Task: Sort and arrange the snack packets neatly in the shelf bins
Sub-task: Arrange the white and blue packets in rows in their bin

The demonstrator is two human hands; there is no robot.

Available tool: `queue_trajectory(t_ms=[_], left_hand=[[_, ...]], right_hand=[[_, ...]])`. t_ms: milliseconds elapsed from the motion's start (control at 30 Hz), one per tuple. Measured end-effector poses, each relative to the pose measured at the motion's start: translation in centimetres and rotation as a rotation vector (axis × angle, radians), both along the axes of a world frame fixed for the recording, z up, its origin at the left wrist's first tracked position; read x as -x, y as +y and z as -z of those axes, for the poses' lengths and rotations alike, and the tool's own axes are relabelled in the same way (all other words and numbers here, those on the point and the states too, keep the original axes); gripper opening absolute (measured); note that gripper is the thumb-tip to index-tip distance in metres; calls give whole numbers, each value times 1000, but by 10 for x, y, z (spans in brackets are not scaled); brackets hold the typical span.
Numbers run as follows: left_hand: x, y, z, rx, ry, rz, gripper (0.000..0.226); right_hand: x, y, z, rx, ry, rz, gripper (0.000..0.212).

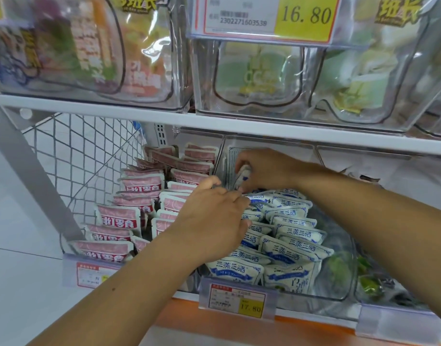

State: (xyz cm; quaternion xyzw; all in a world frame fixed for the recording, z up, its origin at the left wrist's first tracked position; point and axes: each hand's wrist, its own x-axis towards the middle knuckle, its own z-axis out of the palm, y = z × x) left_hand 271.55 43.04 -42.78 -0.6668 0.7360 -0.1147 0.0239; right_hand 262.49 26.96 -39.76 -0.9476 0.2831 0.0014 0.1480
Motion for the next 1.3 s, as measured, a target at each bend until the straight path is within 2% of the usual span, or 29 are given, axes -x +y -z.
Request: queue_trajectory(t_ms=[67,133,267,400,467,533,633,667,800,967,1033,1133,1233,1300], left_hand=[[-2,1,2,35,17,3,76],[-3,2,4,59,35,9,73],[-2,1,4,56,46,25,76],[-1,0,1,54,32,30,76],[-1,-1,2,37,30,32,80],[0,-1,1,41,26,26,81],[2,-1,-2,14,12,13,76],[2,-1,-2,-2,11,13,74],[3,0,-5,7,-8,14,74],[3,-2,-6,45,91,-13,57],[5,-8,-8,39,164,-35,69],[9,-19,-10,28,172,-37,82],[7,-21,-6,12,76,-60,74],[6,-17,-4,22,56,-72,73]], right_hand=[[1,-2,12,-78,36,21,39],[7,-10,12,-119,59,44,28],[15,-17,-1,-69,-24,0,22],[6,-15,13,-27,148,-90,23],[9,-17,8,-145,142,-73,26],[16,-18,-2,-211,75,-15,30],[21,-30,-1,-198,-208,205,26],[20,-32,2,-191,-240,252,26],[15,-29,6,-147,-190,219,40],[22,-23,11,-77,-171,140,19],[28,-18,8,-113,-178,131,26],[33,-15,4,-134,-171,157,22],[41,-10,-2,-121,-325,264,17],[50,-2,-9,-159,-418,369,29]])
